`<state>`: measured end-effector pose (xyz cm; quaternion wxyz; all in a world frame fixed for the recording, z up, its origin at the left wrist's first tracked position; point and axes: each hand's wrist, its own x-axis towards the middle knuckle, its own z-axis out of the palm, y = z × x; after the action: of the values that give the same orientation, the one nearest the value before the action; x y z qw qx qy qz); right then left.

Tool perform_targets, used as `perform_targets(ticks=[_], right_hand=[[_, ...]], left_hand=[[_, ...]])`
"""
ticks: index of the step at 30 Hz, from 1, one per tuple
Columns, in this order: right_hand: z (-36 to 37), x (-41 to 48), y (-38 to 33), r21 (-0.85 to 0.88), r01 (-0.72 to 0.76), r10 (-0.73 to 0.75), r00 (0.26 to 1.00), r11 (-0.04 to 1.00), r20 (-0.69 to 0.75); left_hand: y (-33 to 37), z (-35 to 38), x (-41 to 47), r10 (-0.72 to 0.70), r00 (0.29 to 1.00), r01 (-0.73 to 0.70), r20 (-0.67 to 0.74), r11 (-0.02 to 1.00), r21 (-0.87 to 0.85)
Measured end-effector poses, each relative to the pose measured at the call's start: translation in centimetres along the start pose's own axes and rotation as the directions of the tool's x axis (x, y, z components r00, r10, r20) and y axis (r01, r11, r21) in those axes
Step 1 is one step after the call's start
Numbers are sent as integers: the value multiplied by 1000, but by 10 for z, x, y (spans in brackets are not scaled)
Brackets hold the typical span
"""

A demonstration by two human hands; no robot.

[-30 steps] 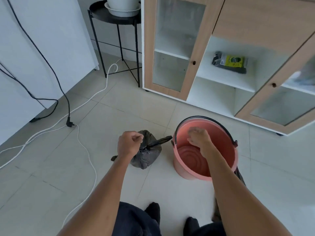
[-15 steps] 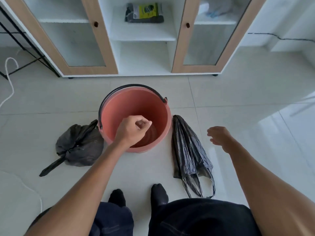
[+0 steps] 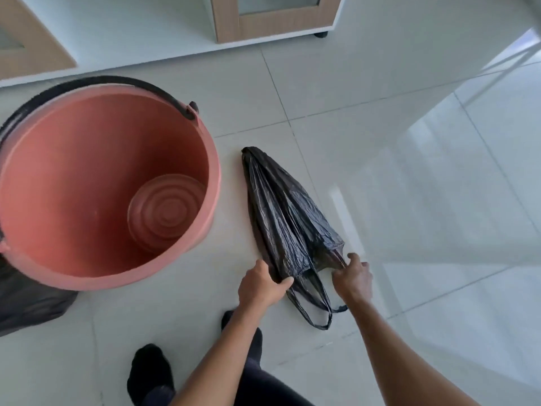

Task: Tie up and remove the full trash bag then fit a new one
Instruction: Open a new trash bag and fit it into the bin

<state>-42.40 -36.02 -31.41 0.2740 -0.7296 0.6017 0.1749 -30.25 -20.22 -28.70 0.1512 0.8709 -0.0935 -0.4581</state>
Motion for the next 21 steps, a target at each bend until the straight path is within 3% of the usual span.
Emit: perform_targets(ticks=[3, 5, 8, 12, 17, 21], right_hand=[[18, 7, 8, -2, -53, 53, 998, 999, -29], [21, 13, 7, 47, -89, 92, 994, 995, -65], [11, 21, 0, 179, -109, 116, 993, 978, -30], [-30, 10, -22, 495, -77, 36, 995, 865, 91], [-113, -33, -61, 570, 42, -230, 937, 821, 263], [-167, -70, -78, 601, 129, -339, 907, 789, 250]], left_hand=[[-5, 27, 15, -108, 994, 105, -21, 985, -135], [-6, 35, 20, -125, 986, 97, -108, 968, -232], [-5, 32, 20, -140, 982, 77, -125, 906, -416], [3, 11, 13, -143, 988, 67, -62, 749, -659], [37, -12, -3, -19, 1000, 29, 22, 693, -721], [67, -27, -23, -35, 997, -23, -63, 669, -743]])
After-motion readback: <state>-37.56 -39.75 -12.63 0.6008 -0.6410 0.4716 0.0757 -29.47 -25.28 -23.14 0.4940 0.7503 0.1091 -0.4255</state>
